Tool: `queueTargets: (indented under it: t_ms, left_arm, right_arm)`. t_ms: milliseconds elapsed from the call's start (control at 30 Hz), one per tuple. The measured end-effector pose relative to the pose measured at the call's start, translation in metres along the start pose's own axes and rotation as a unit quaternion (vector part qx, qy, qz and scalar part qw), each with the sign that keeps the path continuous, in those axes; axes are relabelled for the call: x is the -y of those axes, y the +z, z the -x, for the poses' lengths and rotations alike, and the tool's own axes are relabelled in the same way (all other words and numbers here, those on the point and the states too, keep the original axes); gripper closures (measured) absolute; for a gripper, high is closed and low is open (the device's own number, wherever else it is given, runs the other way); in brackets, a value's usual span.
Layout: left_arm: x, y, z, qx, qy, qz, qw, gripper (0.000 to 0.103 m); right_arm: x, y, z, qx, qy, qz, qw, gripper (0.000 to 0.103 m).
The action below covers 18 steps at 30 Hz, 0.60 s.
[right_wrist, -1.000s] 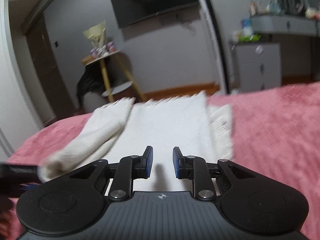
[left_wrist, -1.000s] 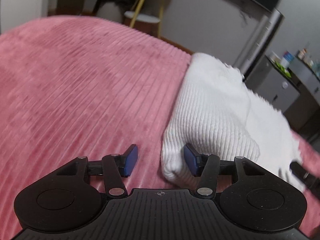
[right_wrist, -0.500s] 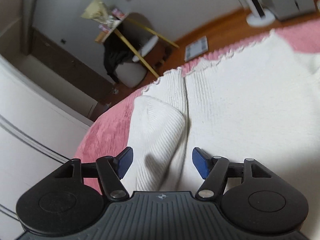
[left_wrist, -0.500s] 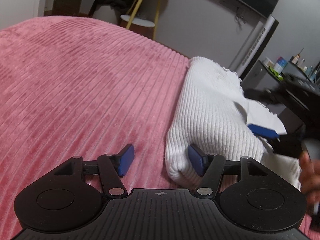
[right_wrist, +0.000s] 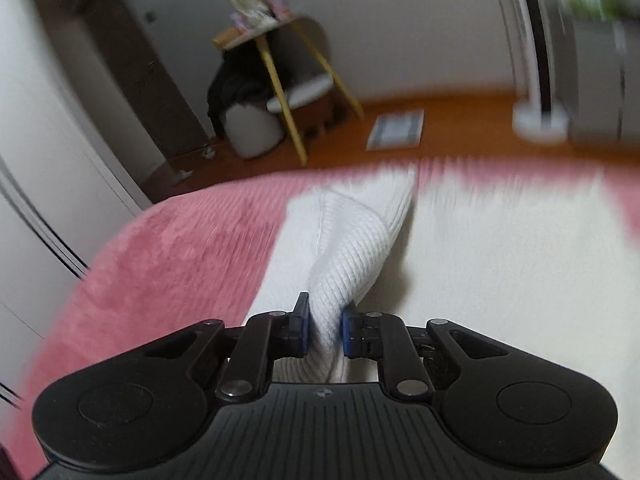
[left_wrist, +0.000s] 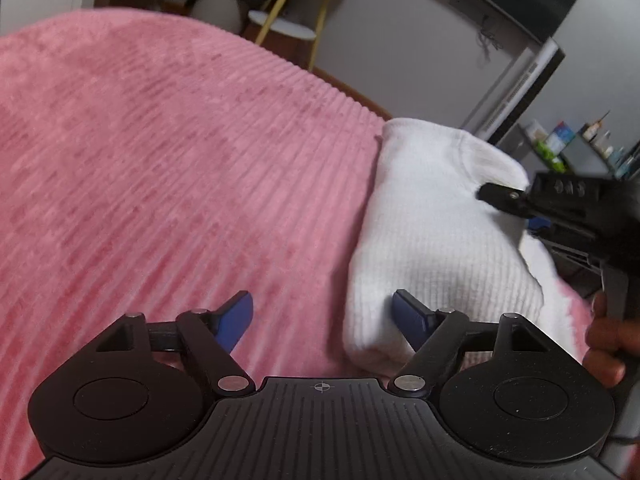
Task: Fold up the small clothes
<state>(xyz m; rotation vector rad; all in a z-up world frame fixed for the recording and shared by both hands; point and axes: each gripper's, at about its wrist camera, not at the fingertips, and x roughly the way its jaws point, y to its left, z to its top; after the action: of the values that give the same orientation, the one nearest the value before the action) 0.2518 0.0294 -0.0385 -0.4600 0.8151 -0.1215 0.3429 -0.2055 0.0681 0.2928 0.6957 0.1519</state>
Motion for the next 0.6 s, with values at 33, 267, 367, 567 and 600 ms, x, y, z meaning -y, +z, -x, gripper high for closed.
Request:
queueTargets:
  t_ms: [33, 267, 367, 567, 600]
  left_arm:
    - [0.002, 0.001, 0.003, -0.001, -0.015, 0.002, 0.9999, 0.021]
    - [0.034, -0.013, 0.000, -0.008, -0.022, -0.063, 0.9977, 0.021]
    - [0.039, -0.024, -0.011, -0.029, -0.018, -0.076, 0.9965, 0.021]
    - [0.052, -0.036, -0.015, -0.028, -0.017, -0.114, 0.9929, 0.021]
    - [0.053, -0.037, -0.015, -0.027, -0.017, -0.116, 0.9927, 0.021]
  right_arm:
    - [-0.004, 0.001, 0.010, 0.016, -0.013, 0.031, 0.999, 0.090]
    - [0.025, 0.006, 0.042, 0.073, -0.133, 0.135, 0.979, 0.090]
    - [0.052, -0.004, 0.047, 0.077, -0.193, 0.131, 0.969, 0.090]
    - [0.102, -0.030, 0.039, 0.031, -0.226, 0.084, 0.970, 0.085]
    - [0.106, -0.028, 0.046, 0.038, -0.214, 0.064, 0.974, 0.083]
